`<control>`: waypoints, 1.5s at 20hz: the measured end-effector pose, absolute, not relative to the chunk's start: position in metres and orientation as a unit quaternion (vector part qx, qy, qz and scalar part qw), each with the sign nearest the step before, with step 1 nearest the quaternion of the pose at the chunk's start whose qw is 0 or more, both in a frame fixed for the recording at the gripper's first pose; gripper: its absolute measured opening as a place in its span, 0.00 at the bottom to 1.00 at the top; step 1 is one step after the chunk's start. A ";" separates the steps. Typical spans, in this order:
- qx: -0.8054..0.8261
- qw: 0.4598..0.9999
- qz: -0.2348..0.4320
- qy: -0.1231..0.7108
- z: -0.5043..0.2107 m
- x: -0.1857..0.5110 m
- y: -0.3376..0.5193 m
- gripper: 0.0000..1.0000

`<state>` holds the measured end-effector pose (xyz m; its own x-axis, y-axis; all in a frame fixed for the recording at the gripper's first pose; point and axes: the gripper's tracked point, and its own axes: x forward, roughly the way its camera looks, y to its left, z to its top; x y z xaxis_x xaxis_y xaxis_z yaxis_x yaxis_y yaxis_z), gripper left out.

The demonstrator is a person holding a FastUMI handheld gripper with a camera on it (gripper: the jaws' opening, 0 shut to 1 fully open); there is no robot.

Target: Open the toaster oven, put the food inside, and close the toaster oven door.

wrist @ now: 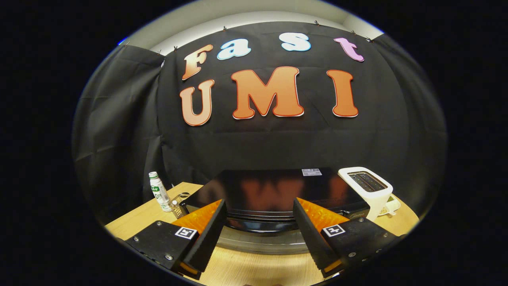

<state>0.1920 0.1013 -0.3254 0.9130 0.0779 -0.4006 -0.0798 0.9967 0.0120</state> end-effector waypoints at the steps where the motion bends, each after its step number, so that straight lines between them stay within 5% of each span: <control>1: -0.003 0.978 0.038 0.206 -0.329 0.194 0.101 0.99; 12: -0.033 0.979 0.032 0.198 -0.348 0.192 0.100 0.98; 16: -0.012 0.982 0.043 0.185 -0.347 0.179 0.103 0.88; 30: -0.007 0.962 0.086 0.261 -0.382 0.064 0.110 0.80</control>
<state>0.0644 0.1100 -0.3821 0.8492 0.1622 -0.5025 -0.1693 0.9850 0.0317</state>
